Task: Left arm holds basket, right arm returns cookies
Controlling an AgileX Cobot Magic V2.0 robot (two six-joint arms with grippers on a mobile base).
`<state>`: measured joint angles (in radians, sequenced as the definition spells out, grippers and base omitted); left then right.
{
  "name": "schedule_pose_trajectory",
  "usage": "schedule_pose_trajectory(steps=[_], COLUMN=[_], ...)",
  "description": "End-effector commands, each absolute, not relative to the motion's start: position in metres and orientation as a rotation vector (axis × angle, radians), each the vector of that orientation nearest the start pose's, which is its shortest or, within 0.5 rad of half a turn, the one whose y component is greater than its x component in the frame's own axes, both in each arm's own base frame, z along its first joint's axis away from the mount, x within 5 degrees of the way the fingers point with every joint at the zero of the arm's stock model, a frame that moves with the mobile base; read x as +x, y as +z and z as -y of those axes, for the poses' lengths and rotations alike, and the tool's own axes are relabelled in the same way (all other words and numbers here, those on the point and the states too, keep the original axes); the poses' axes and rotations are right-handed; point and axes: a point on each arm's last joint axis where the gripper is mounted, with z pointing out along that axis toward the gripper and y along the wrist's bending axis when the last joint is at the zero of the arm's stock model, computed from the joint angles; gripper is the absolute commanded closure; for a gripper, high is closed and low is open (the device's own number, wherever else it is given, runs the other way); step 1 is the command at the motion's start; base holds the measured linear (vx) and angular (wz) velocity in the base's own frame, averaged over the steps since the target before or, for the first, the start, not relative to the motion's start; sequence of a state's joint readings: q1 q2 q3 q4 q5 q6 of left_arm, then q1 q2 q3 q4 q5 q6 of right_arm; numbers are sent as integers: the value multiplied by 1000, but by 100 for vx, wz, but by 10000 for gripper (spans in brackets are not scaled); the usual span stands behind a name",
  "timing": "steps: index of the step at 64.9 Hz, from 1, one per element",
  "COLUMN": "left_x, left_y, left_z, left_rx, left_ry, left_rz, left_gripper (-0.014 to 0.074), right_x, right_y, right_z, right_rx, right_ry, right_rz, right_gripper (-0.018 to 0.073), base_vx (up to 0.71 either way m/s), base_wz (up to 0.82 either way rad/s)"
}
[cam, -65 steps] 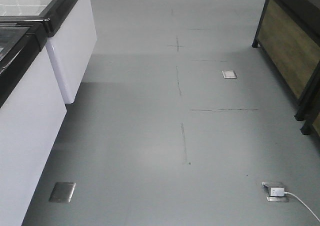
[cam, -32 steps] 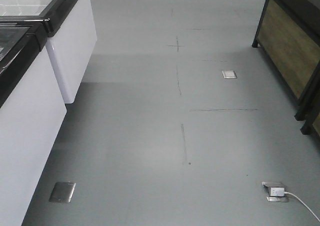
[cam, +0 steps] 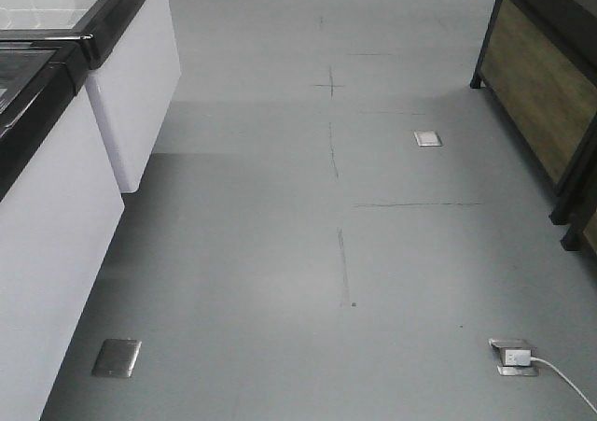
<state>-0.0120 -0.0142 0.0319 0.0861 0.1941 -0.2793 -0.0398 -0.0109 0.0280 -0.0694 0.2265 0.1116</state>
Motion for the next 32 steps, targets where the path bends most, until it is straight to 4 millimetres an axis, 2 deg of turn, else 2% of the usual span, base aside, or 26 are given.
schedule_pose_trajectory(steps=[1,32], left_x=[55,55], left_y=[202,203], left_z=[0,0], left_rx=[-151,-148], left_ry=[-161,-163], left_rz=[-1583,-1567], left_gripper=[602,602], right_x=[56,56], right_y=[185,185], right_z=[4,4], right_rx=[74,74], right_ry=[-24,-24], right_rz=[-1659,-1659], right_gripper=[566,566], base_vx=[0,0], base_wz=[0,0])
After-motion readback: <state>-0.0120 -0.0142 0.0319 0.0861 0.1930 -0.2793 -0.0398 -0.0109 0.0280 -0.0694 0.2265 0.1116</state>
